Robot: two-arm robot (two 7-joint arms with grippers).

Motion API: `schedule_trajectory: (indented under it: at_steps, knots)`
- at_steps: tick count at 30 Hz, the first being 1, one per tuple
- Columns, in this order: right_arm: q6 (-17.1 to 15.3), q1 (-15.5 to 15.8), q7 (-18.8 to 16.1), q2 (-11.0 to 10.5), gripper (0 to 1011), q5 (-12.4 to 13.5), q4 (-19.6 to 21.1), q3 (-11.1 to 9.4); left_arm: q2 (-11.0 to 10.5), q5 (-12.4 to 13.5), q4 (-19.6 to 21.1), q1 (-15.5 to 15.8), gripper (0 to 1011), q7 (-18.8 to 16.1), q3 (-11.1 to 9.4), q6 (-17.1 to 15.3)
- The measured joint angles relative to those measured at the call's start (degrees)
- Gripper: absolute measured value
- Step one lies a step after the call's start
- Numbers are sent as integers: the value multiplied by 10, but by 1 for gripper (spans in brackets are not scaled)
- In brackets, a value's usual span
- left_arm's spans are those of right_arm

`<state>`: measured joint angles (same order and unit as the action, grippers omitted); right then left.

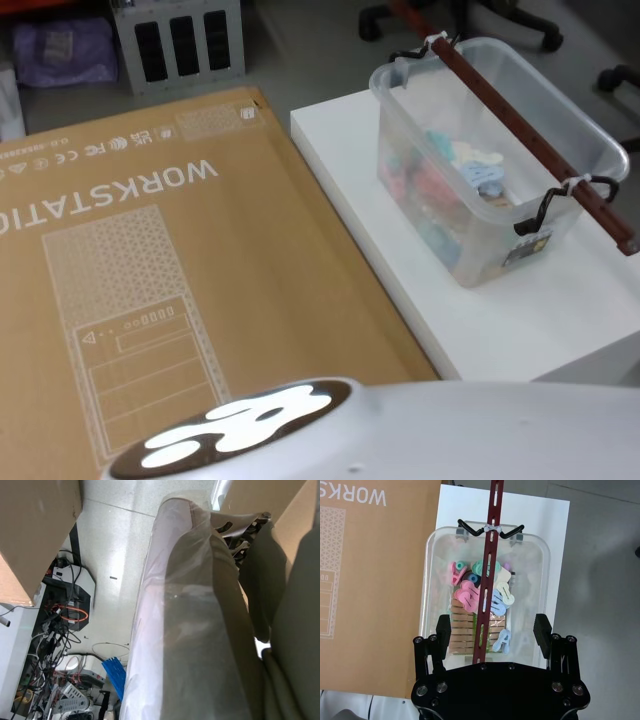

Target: Use one hand to grasp the basket and place it at the designated location.

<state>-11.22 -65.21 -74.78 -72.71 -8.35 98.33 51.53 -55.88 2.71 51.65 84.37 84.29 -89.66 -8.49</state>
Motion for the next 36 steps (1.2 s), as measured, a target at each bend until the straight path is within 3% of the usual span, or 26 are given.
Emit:
schedule_trajectory:
  at_steps: [27,36]
  knots:
    - [0,1,0,0,1000,0,0,0,0,0,0,0,0,0,0,0]
    - [5,7,-1,14,1000,-18,-11,-5,0,0,0,0,0,0,0,0]
